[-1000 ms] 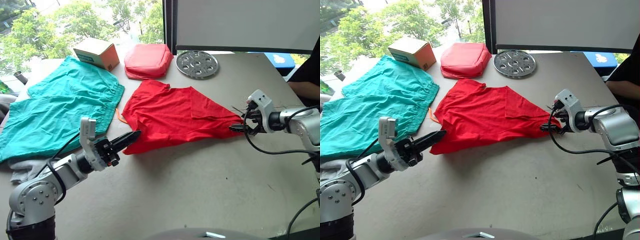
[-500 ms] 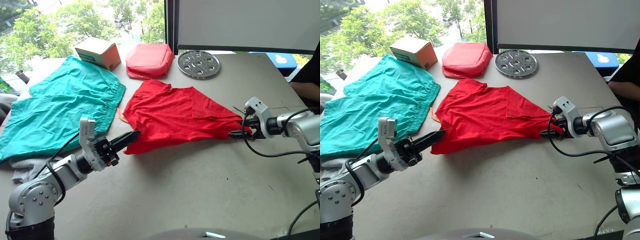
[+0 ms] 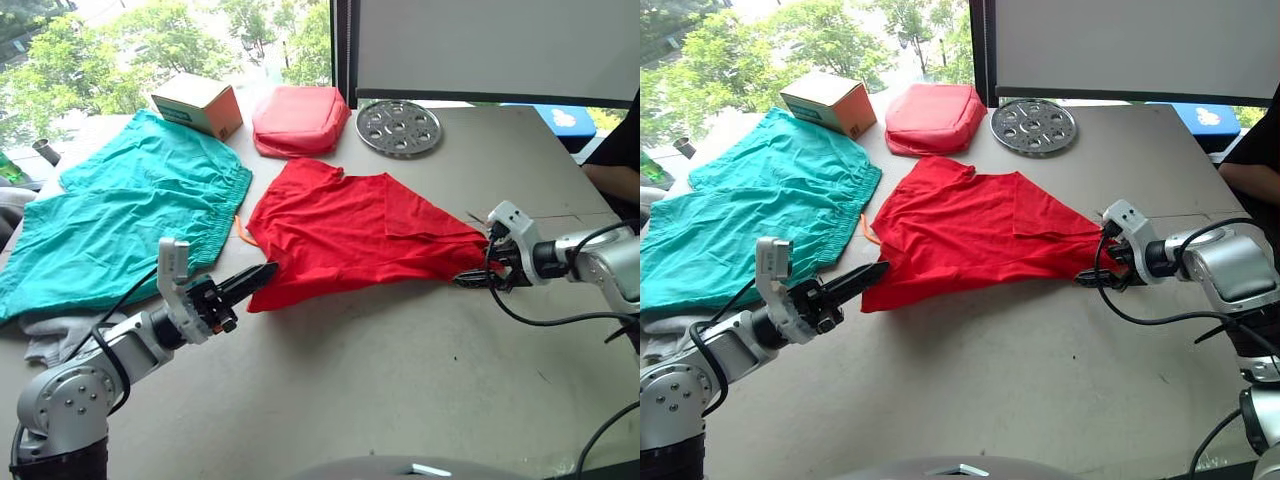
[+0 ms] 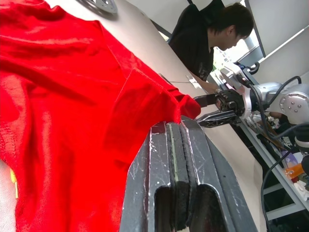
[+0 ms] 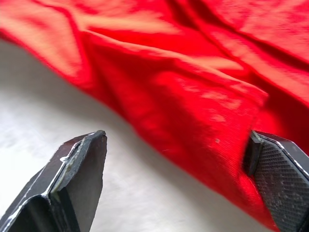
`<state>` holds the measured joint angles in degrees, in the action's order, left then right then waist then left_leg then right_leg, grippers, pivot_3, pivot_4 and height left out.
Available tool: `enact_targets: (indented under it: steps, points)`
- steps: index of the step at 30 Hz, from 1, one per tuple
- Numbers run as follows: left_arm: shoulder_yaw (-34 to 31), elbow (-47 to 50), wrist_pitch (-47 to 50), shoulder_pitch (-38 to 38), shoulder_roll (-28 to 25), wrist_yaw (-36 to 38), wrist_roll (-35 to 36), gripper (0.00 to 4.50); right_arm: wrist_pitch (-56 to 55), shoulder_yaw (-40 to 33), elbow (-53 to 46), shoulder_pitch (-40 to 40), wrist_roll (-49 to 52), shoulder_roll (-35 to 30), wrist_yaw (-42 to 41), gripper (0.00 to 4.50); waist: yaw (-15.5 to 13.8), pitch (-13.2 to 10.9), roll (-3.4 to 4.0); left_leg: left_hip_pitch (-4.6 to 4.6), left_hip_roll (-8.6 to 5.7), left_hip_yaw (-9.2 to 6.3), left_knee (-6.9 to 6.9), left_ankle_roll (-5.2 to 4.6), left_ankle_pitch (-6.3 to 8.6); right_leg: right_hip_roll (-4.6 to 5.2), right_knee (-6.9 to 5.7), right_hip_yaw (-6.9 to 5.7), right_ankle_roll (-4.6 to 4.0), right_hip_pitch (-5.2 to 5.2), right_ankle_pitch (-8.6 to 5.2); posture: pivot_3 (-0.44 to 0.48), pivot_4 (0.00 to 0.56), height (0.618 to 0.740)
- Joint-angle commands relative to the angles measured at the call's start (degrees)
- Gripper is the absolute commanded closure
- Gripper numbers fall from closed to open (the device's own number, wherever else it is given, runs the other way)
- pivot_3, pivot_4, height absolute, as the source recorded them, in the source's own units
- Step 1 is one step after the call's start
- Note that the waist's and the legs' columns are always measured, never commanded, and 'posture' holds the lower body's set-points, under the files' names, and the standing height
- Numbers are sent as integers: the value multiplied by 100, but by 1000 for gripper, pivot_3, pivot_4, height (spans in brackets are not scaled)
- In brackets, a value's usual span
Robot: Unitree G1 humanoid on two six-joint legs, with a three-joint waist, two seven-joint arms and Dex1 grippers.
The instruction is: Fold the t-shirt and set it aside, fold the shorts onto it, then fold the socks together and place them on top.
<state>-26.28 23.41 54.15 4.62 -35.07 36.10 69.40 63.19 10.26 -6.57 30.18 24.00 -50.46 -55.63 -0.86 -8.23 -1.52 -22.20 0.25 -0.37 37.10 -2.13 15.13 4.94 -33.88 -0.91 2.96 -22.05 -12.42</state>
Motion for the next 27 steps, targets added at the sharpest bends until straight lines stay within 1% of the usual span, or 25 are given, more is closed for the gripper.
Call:
enact_targets:
  steps: [1,7,10,14,17,21,27]
  points:
    - [-33,110,-117,-5,-69,42,75,4461,122,-382,-495,-196,196,-174,44,0,5,0,-1,0,0,1,0,-1,0,2,1,1,0,0,0,0,150,740]
    - [49,79,-120,-56,-61,76,41,4461,-12,-507,-268,-214,35,-5,536,0,10,2,-3,6,1,9,8,1,0,5,-5,8,1,1,0,0,150,740]
    - [119,46,-141,-94,-72,137,-17,4461,-145,-392,-206,-173,-59,22,592,0,5,0,0,4,1,9,7,0,0,1,-4,7,1,1,0,0,150,740]
    - [181,-16,-192,-134,-88,187,-69,4461,-715,-158,-179,-217,-388,-59,565,0,9,0,0,2,1,8,3,0,1,-1,0,6,0,0,0,0,150,740]
    - [215,-43,-231,-143,-90,227,-109,4461,-1160,127,-144,-299,-708,-261,391,0,3,-1,1,3,1,10,4,0,0,-1,0,6,0,0,0,0,150,740]
    - [200,-35,-266,-114,-69,253,-146,4461,-958,19,-510,-446,-321,-583,-213,0,2,-1,1,2,0,9,6,-1,0,-1,0,5,1,1,-1,0,150,740]
    - [215,-7,-335,-41,-46,263,-170,4461,-1042,-84,-678,-732,-191,-857,-515,0,8,0,0,4,3,9,5,-1,0,-1,-1,6,2,1,-1,0,150,740]
